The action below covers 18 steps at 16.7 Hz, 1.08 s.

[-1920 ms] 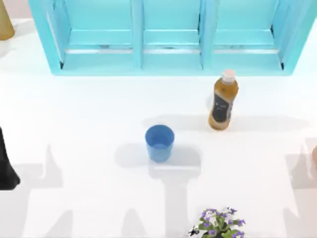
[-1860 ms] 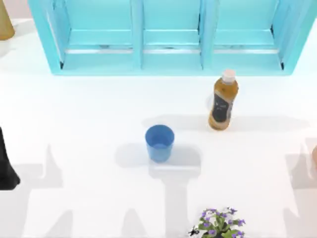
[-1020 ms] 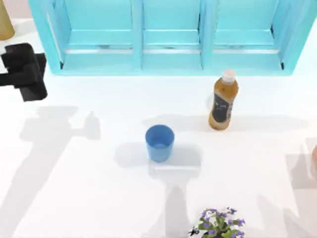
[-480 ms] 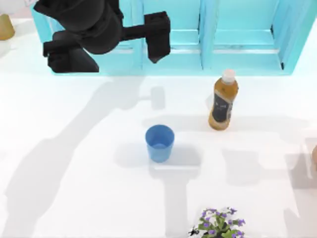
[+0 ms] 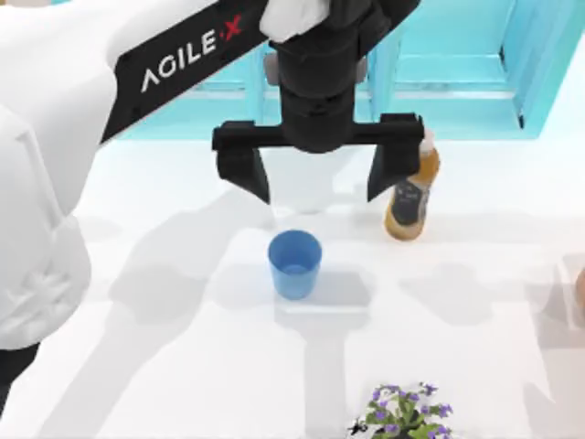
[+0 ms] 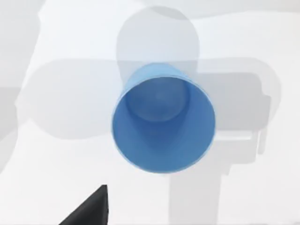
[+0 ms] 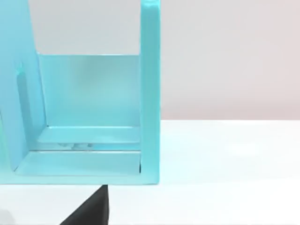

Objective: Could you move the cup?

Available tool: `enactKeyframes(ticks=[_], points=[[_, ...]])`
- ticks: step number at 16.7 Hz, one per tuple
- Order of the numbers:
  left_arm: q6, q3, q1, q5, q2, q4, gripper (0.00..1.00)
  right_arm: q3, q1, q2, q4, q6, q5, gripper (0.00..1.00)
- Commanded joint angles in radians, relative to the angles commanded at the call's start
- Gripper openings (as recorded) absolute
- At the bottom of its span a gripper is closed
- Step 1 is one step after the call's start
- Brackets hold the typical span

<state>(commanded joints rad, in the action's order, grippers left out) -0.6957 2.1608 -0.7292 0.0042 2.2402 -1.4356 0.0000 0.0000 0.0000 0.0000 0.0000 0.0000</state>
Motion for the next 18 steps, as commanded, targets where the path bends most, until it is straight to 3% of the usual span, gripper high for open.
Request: enactKeyframes(ticks=[10, 18], points=[[-0.018, 0.027, -0.013, 0.000, 0.060, -0.024, 1.00, 0.000, 0.000, 0.000, 0.000, 0.000, 0.000, 1.00], [-0.017, -0.283, -0.015, 0.000, 0.078, 0.308, 1.00, 0.000, 0.000, 0.000, 0.000, 0.000, 0.000, 1.00]])
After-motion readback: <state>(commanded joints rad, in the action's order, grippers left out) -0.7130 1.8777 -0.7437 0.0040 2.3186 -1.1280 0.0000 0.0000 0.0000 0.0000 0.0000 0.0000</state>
